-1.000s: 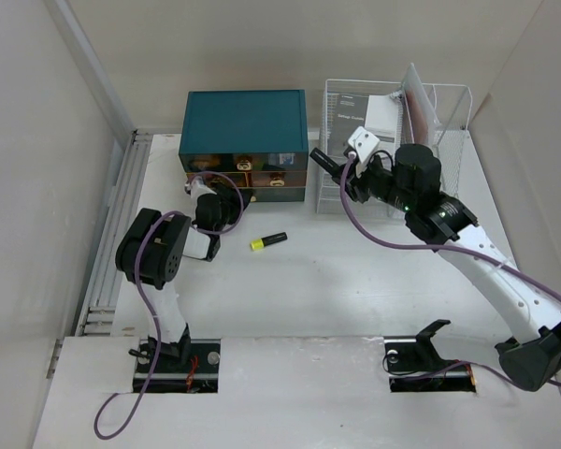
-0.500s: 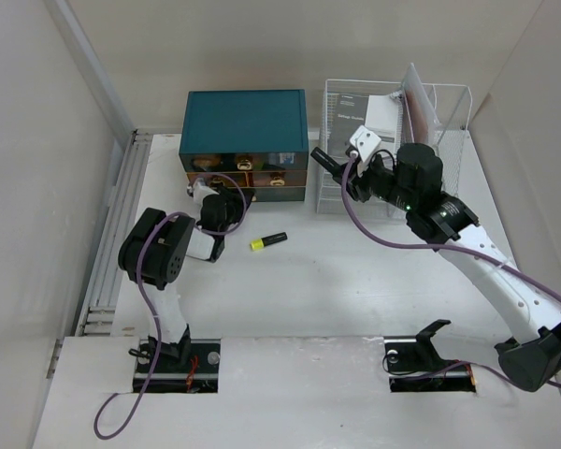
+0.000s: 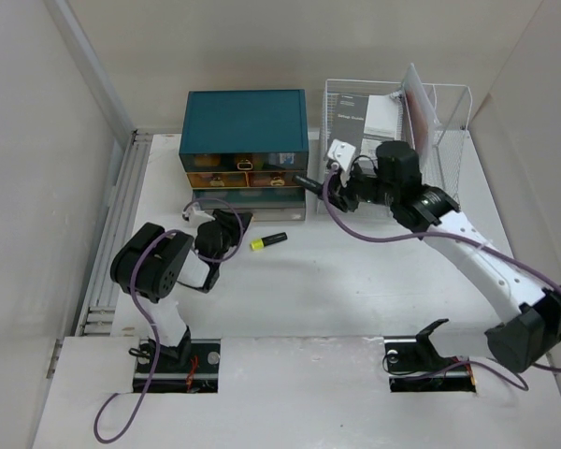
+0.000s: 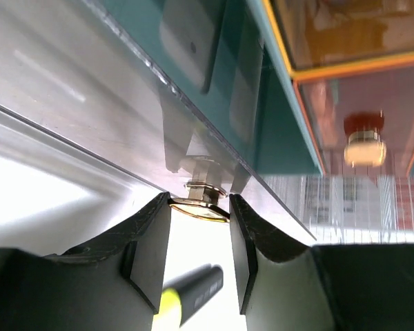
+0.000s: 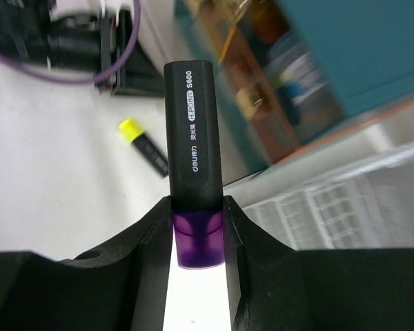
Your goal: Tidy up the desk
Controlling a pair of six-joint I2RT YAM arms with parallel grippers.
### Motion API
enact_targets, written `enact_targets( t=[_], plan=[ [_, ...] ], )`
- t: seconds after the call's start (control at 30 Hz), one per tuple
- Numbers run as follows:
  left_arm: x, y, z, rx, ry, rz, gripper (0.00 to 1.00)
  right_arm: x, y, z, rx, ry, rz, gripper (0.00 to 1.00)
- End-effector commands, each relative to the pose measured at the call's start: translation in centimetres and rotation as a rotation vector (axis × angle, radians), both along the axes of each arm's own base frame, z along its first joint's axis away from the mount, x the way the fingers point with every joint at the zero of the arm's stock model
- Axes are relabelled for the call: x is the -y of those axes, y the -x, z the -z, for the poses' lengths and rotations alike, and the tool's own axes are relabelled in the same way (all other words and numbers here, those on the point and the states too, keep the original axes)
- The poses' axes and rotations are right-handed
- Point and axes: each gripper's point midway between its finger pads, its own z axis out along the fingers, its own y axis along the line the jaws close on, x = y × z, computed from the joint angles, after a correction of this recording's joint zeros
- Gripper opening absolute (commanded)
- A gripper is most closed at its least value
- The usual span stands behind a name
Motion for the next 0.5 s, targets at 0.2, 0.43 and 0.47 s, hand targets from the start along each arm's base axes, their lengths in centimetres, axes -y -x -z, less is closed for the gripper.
enact_targets(
  t=[0.2,0.43,0.47],
  plan=[
    [-1.1,2.4,-0.3,0.023,-0.009,-0.023,0.11,-5.1,-1.3,6.1,-0.056,0.163,-0.124,0.00],
    [-1.2,3.2,-0.8,0.033,0.028,-0.020,0.11,-8.6,-5.3,9.7,-0.086,0.253,-0.081,0.00],
    [-1.2,3.2,-0.8,0.033,0.028,-0.020,0.11,-8.9,-6.0,10.7,-0.093,0.268,-0.068,0.00]
  ],
)
